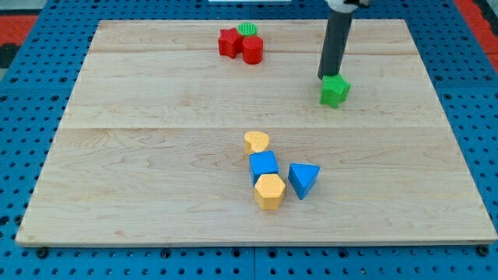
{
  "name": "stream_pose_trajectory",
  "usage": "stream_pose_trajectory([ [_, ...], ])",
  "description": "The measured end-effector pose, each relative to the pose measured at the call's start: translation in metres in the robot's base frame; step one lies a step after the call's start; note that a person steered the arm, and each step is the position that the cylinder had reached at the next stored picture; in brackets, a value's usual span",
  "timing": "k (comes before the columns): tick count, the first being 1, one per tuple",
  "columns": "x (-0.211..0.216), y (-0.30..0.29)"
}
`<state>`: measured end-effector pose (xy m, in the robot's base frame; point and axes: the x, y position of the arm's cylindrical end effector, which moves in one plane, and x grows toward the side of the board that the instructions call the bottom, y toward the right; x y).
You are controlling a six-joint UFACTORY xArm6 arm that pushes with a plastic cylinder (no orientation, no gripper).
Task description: Slide the green star closer to blue triangle
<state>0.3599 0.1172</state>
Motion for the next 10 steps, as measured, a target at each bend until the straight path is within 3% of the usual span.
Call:
stream_pose_trajectory([
  [1,0.032,-0.026],
  [3,0.005,0.020],
  [5,0.056,-0.012],
  [6,0.047,0.009],
  [8,0.080,-0.008],
  [10,0.080,0.009],
])
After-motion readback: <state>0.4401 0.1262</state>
